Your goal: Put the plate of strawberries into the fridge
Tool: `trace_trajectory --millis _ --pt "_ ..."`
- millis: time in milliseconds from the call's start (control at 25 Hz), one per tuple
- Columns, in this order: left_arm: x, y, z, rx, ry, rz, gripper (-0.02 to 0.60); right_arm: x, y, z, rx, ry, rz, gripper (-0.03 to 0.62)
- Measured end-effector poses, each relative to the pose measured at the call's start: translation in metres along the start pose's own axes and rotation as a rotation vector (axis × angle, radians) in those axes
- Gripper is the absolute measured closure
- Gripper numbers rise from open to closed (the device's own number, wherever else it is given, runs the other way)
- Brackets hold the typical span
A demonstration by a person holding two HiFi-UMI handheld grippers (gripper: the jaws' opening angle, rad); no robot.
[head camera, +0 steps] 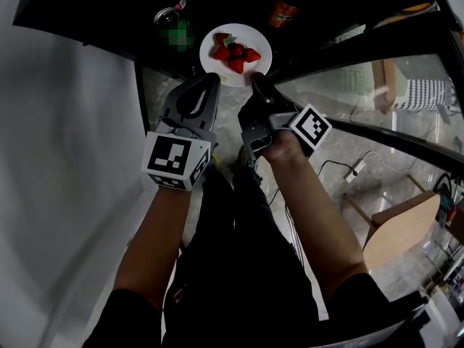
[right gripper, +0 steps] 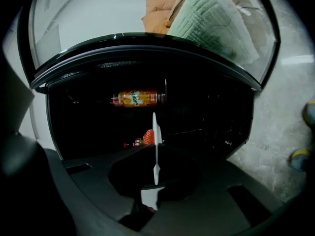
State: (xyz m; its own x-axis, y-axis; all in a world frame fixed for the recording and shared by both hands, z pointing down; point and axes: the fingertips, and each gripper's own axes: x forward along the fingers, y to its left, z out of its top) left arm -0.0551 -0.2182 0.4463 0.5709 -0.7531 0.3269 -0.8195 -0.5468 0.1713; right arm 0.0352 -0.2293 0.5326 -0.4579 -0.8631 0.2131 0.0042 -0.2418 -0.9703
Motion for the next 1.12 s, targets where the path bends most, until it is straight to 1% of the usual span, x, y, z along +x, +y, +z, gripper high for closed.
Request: trace_trajectory --millis 240,360,880,1120 --pt "0.008 0.011 0.003 -0.013 0.012 0.006 0.595 0.018 0.002 0.008 0.007 -0.009 -0.007 0.576" --pt "0.01 0.015 -0.003 -0.021 0.016 0.007 0.595 0.025 -0.005 0.011 -0.002 -0.01 -0.013 0.574" --pt "0.005 0.012 -0.013 -0.041 0.026 0.014 0.595 0.039 -0.002 0.017 -0.002 -0.025 -0.004 0.576" --pt "0.001 0.013 -0.017 -0.048 0.025 0.023 0.595 0.04 -0.001 0.015 -0.042 -0.009 -0.013 0.576"
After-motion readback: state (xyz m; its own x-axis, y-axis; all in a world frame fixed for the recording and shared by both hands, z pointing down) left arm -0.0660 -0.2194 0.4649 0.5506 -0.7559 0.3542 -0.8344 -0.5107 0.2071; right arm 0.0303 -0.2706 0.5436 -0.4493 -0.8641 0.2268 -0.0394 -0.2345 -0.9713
